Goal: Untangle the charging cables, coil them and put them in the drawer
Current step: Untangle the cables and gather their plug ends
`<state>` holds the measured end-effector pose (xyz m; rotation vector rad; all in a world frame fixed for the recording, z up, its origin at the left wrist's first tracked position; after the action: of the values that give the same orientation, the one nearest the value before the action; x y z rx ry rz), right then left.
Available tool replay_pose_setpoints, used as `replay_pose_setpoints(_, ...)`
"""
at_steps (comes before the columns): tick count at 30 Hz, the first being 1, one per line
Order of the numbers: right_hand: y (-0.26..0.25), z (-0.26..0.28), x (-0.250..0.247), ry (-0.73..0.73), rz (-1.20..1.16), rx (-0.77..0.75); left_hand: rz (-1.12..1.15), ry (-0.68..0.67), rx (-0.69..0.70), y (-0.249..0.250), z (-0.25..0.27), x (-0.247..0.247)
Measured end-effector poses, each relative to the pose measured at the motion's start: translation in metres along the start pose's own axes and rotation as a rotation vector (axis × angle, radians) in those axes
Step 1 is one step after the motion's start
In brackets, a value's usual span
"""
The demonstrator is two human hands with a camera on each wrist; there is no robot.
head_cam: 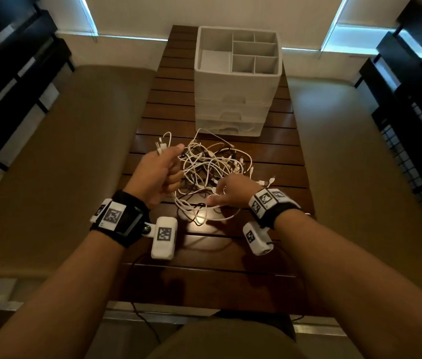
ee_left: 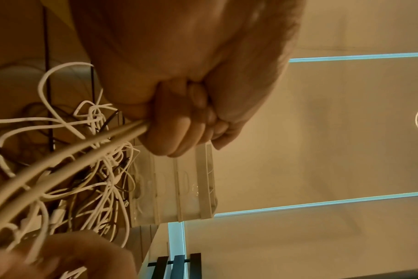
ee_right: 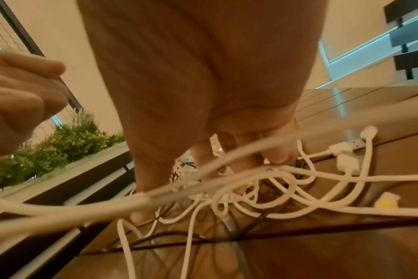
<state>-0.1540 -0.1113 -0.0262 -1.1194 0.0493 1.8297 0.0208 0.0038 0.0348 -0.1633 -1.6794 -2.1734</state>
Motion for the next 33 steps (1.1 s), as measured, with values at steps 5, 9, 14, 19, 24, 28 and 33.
replay_pose_setpoints(5,-0.004,-0.002,-0.012,0.139,0.022,-0.064,0.123,0.046,-0.009,-0.009,-0.004,0.003)
replay_pose_setpoints(9,-0.014,0.016,-0.060,0.505,-0.160,-0.168,0.088,0.063,-0.031,-0.015,-0.007,0.004)
replay_pose_setpoints(14,-0.033,0.033,-0.078,0.572,-0.305,-0.252,-0.034,0.031,0.015,-0.022,-0.009,0.015)
replay_pose_setpoints(19,-0.052,0.068,-0.108,0.859,-0.598,-0.460,-0.016,0.080,0.066,-0.013,-0.008,0.018)
replay_pose_setpoints(24,-0.053,0.072,-0.099,0.879,-0.351,-0.426,0.018,0.052,0.103,0.011,-0.020,0.028)
replay_pose_setpoints(28,-0.064,0.089,-0.091,0.889,-0.246,-0.571,0.050,-0.023,0.031,0.023,-0.039,0.036)
replay_pose_setpoints(33,-0.056,0.094,-0.066,0.751,-0.173,-0.628,0.139,-0.040,0.019,0.039,-0.062,0.044)
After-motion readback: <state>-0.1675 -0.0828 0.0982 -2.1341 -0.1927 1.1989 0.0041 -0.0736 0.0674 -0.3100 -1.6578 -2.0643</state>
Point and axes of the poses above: each hand's wrist, its own z-axis away from the middle knuckle, its own x-axis out of the palm, y = z × x, the point moved 2 cm from there along -z, towards the middle knuckle, and after that the axes turned 9 degrees about -y, right-handed, at the moved point
